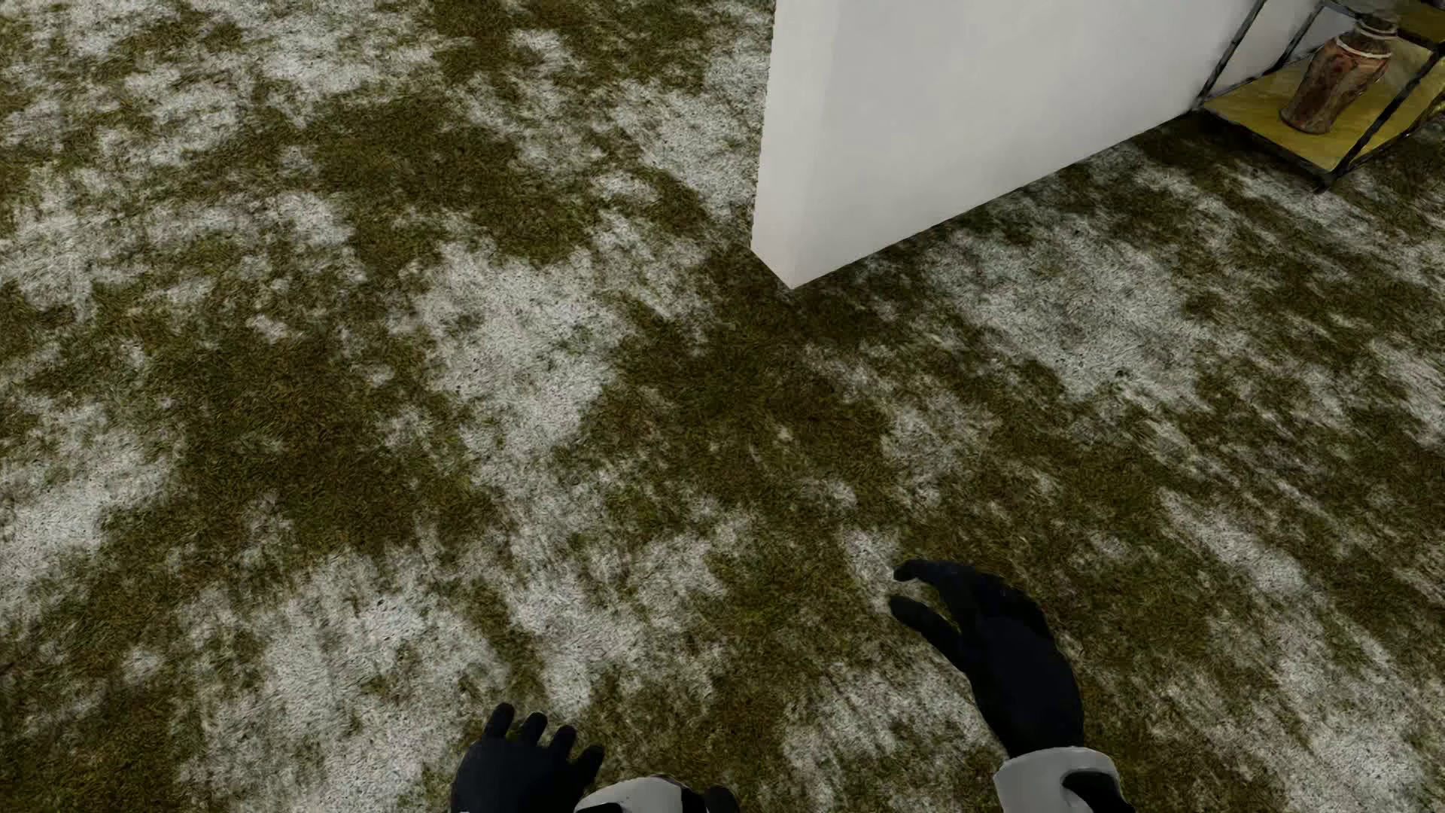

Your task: Go around the desk

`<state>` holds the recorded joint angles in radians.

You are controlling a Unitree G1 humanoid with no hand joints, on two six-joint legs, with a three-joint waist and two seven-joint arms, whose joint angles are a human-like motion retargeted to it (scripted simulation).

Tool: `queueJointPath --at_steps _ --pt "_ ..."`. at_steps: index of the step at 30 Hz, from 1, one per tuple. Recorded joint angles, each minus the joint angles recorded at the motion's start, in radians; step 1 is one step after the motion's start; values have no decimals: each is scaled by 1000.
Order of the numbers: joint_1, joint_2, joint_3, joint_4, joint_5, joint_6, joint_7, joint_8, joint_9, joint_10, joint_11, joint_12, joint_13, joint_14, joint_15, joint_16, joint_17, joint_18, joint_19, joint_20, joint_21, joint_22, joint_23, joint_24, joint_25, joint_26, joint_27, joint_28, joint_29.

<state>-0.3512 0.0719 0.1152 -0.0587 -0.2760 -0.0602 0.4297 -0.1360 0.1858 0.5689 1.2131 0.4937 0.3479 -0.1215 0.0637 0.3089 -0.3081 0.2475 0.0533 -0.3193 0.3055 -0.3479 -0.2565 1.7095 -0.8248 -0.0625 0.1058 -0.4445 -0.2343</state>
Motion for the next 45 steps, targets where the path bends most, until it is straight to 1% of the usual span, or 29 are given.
queueJointPath --at_steps 1,2,4,5,7,9,11,13,14,15,16,17,18,20,22,24,26,28,29,30,31,32,33,34,36,38,40,42,45 --pt "66 -122 -15 -50 22 -12 -40 73 10 -17 134 -63 6 -40 -60 -110 42 -1 -41 27 -19 37 133 134 -81 12 81 -18 36" --pt "139 -239 -30 -96 11 -18 -91 103 15 -59 199 -108 19 -58 -89 -233 89 -4 -43 60 -48 69 311 188 -127 25 169 18 92" --pt "279 -433 -70 -167 -51 -23 -233 85 11 -147 148 -205 51 -84 -146 -418 168 -17 -87 65 -168 135 678 123 -66 26 317 117 267" --pt "336 -512 -91 -192 -85 -22 -314 55 4 -176 49 -268 88 -102 -154 -433 180 -25 -107 17 -234 155 817 66 -31 3 346 162 322" --pt "439 -598 -123 -212 -114 -19 -466 -11 -10 -207 -297 -392 206 -152 -152 -377 171 -45 -100 -120 -271 177 992 -183 -53 -68 293 281 413" --pt "550 -573 -140 -182 -46 -17 -563 -23 -23 -259 -837 -475 303 -178 -128 -258 185 -77 -13 -225 -298 205 1059 -538 -108 -125 206 341 460" --pt "650 -551 -150 -131 47 -18 -577 -14 -26 -230 -1047 -456 335 -169 -152 -124 193 -98 88 -246 -355 220 1084 -712 -131 -135 160 346 524" --pt "709 -563 -161 -69 145 -14 -535 74 -26 -110 -858 -369 283 -50 16 -23 187 -134 33 -185 -383 293 1073 -649 -186 -32 148 330 536" --pt "682 -568 -164 -36 165 -8 -502 63 -22 51 -726 -321 248 68 16 2 198 -166 15 -141 -400 358 1055 -521 -210 41 151 298 489" --pt "605 -554 -167 10 178 3 -462 38 -16 286 -621 -291 199 168 -69 -7 218 -298 -28 -96 -424 463 1039 -346 -217 143 164 261 419" --pt "496 -506 -167 82 188 18 -429 2 -10 516 -577 -273 140 301 -150 -44 242 -333 -44 -40 -447 597 1027 -164 -215 232 180 222 337" --pt "378 -441 -159 142 206 35 -410 -27 -6 681 -583 -252 61 264 -203 -106 257 -286 -50 54 -457 724 1024 -37 -211 309 207 190 273" --pt "266 -365 -145 185 231 52 -378 -38 -4 783 -622 -213 -29 195 -235 -185 257 -239 -54 194 -440 807 1024 -22 -234 375 214 192 243" --pt "77 -218 -97 248 288 74 -289 -21 -6 802 -730 -136 -223 170 -272 -295 223 -215 -57 454 -342 841 992 -247 -267 400 178 197 247" --pt "-73 -90 -45 250 333 89 -211 13 -11 628 -819 -47 -364 132 -318 -255 183 -188 -57 537 -228 857 857 -532 -227 302 41 138 233" --pt "-142 28 -7 226 364 100 -137 40 -14 249 -878 52 -467 120 -379 -153 121 -173 -58 485 -129 883 662 -661 -133 214 -62 159 208" --pt "-99 149 8 164 384 114 -32 40 -17 -313 -931 121 -536 122 -427 -90 68 -233 -51 408 -82 905 484 -609 -35 233 -94 204 165" --pt "-92 250 5 122 404 114 37 15 -19 -457 -904 145 -535 65 -435 -97 56 -318 -54 377 -99 933 380 -507 58 319 -88 237 93" --pt "-82 279 5 118 408 106 43 -8 -19 -372 -842 133 -499 75 -412 -111 60 -273 -42 374 -120 956 356 -477 97 355 -77 243 68" --pt "-71 279 5 122 403 94 72 -13 -16 -304 -743 116 -456 108 -330 -144 67 -75 -43 390 -127 972 360 -483 117 371 -67 253 63" --pt "-41 224 12 143 383 80 92 -9 -13 -247 -550 101 -421 176 -214 -191 68 -3 -15 424 -115 984 401 -518 101 372 -33 255 92" --pt "-24 141 24 160 338 67 79 -22 -9 -160 -294 75 -387 155 -86 -232 67 0 95 454 -94 1000 468 -552 55 376 18 252 152" --pt "8 44 31 144 270 54 67 -44 -5 -101 -78 24 -350 93 11 -265 64 0 84 477 -73 1025 555 -571 -15 387 72 269 228" --pt "53 -58 29 103 198 41 50 -45 0 -86 79 -48 -311 45 -51 -288 70 0 37 479 -68 1058 660 -547 -75 419 118 325 288" --pt "171 -251 4 -22 49 22 -47 -31 3 -152 206 -224 -206 -1 -97 -335 115 0 -49 446 -141 1103 905 -471 -98 450 211 495 343" --pt "283 -415 -42 -127 -33 11 -210 -2 1 -215 120 -385 -65 -32 -127 -387 163 0 -149 401 -253 1060 1086 -520 -73 343 276 581 365" --pt "369 -522 -93 -184 -60 1 -388 -13 -3 -237 -142 -511 73 -79 -145 -336 201 0 -200 206 -272 923 1137 -542 -111 109 236 563 422" --pt "455 -544 -132 -202 -12 -12 -527 -51 -4 -252 -595 -602 188 -134 -109 -237 250 0 -125 35 -273 698 1111 -474 -147 -16 161 601 432" --pt "584 -540 -156 -166 194 -16 -573 72 3 -241 -1086 -593 251 -197 -121 -165 287 -6 78 -17 -336 423 1071 -640 -131 -24 126 661 425"
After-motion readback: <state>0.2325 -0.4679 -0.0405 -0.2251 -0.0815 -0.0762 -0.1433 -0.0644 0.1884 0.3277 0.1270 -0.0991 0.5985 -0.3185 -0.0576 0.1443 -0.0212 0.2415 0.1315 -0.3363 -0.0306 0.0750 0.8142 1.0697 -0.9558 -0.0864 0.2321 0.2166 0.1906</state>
